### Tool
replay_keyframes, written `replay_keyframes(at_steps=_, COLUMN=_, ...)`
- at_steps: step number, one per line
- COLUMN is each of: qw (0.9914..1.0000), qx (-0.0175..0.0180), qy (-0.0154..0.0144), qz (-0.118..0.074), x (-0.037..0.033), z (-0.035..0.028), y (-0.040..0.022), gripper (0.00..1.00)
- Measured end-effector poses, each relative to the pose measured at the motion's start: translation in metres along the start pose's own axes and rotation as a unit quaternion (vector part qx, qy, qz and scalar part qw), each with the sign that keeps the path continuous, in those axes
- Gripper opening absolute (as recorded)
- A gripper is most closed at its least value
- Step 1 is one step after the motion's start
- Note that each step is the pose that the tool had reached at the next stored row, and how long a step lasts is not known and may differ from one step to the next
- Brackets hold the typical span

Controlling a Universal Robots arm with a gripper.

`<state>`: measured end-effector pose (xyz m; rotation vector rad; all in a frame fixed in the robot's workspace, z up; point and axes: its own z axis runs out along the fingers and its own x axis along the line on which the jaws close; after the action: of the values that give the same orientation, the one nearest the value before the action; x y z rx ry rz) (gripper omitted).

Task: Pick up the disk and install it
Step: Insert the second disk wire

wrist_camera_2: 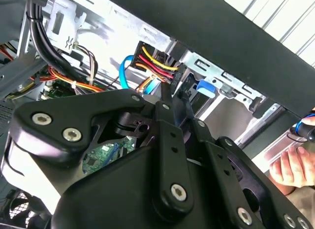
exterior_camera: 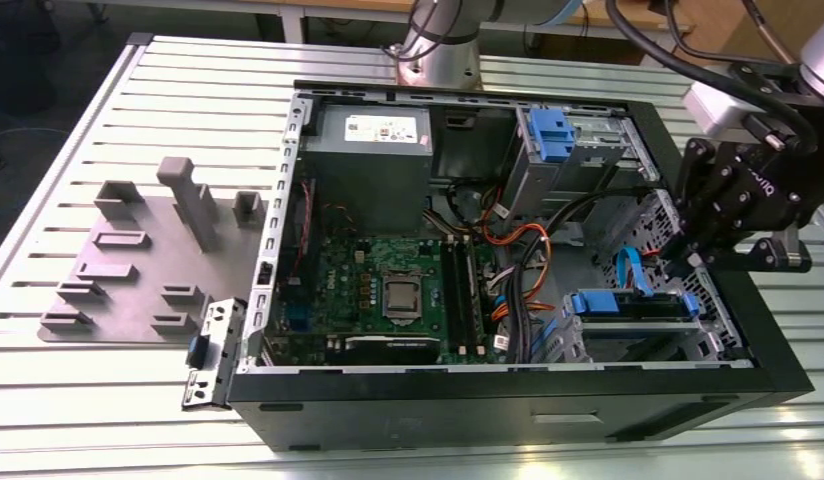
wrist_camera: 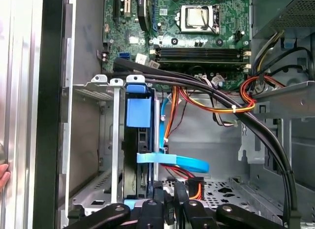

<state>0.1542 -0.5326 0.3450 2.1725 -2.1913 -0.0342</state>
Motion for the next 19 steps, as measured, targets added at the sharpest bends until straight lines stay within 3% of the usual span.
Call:
replay_keyframes(at_steps=10, qw=0.99995, qx=-0.0104, qy=0.0001, qz=0.000, x=-0.0026, z=0.0039, y=-0.0143, gripper=0.24)
replay_keyframes(at_steps=19, qw=0.99993, qx=-0.0116, qy=0.0001, qz=0.000, x=-0.0029, z=0.0044, y=-0.0150, gripper=0.22)
